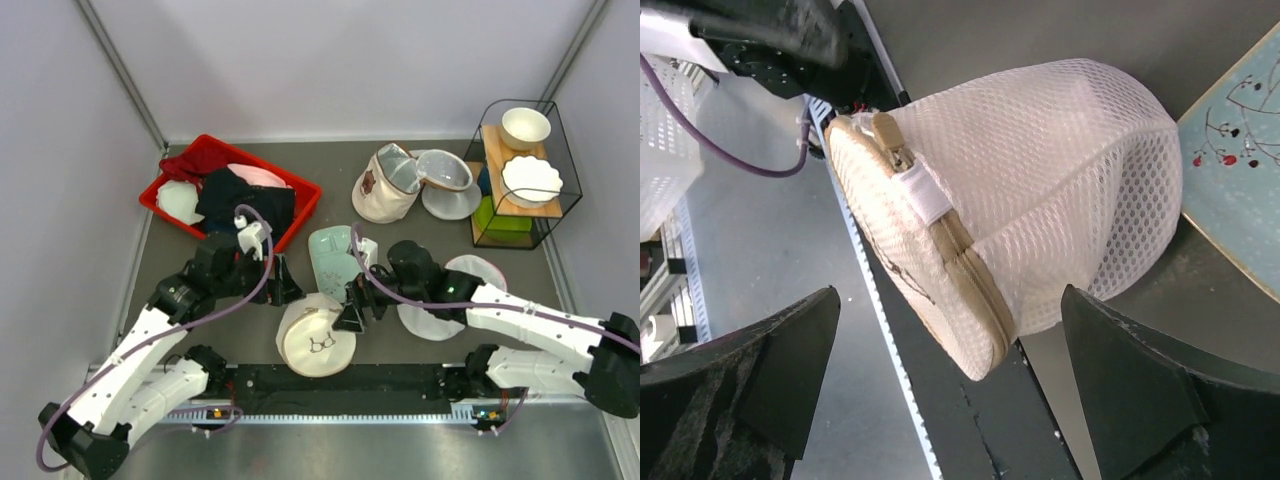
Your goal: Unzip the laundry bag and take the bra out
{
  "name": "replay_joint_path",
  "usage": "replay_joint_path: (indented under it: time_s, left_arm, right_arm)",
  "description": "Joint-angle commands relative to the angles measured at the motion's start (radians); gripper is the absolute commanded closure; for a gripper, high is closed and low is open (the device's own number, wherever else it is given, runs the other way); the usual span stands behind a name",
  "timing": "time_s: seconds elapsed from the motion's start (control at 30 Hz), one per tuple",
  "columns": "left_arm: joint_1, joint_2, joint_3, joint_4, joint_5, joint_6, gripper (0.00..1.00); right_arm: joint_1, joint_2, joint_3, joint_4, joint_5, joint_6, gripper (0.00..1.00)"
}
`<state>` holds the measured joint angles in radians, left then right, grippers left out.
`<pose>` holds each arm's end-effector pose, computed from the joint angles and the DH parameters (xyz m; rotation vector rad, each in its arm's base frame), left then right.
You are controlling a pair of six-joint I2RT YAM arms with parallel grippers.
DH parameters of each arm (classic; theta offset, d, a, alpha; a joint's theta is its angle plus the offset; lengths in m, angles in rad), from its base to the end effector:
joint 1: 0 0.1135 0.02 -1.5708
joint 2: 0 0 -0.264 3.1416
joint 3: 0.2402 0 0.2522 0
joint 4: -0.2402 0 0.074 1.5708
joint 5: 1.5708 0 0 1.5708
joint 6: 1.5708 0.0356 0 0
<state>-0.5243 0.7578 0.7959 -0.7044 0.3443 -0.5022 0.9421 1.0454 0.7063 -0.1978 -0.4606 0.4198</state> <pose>0.1284 -0.0881 0.2978 0.2248 2.3507 -0.9177 0.1222 0.1950 0.2628 -0.8922 2.1482 1.2452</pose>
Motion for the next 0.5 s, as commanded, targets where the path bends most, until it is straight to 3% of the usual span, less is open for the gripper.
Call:
replay_joint_path:
  time_s: [0.0, 0.13, 0.23, 0.3, 0.43, 0.47]
  left_arm:
    - [0.004, 0.064, -0.047, 0.177, 0.291, -0.024, 0.08]
    - [0.003, 0.112, -0.066, 0.209, 0.386, -0.076, 0.12]
    - [0.003, 0.100, -0.127, 0.322, 0.421, -0.174, 0.17]
    - [0.003, 0.097, -0.141, 0.371, 0.429, -0.206, 0.18]
    - [0.004, 0.057, -0.129, 0.353, 0.355, -0.242, 0.21]
    - [0.003, 0.042, -0.124, 0.353, 0.351, -0.243, 0.24]
  right_arm:
    - [0.027, 0.059, 0.001, 0.130, 0.008, 0.020, 0.11]
    - [0.027, 0.070, -0.011, 0.173, 0.020, 0.043, 0.23]
    - [0.027, 0.061, -0.028, 0.217, 0.028, 0.043, 0.41]
    - [0.027, 0.064, -0.042, 0.244, 0.034, 0.039, 0.57]
    - [0.029, 0.082, -0.045, 0.248, 0.037, 0.039, 1.00]
    - [0.027, 0.085, -0.042, 0.245, 0.037, 0.037, 1.00]
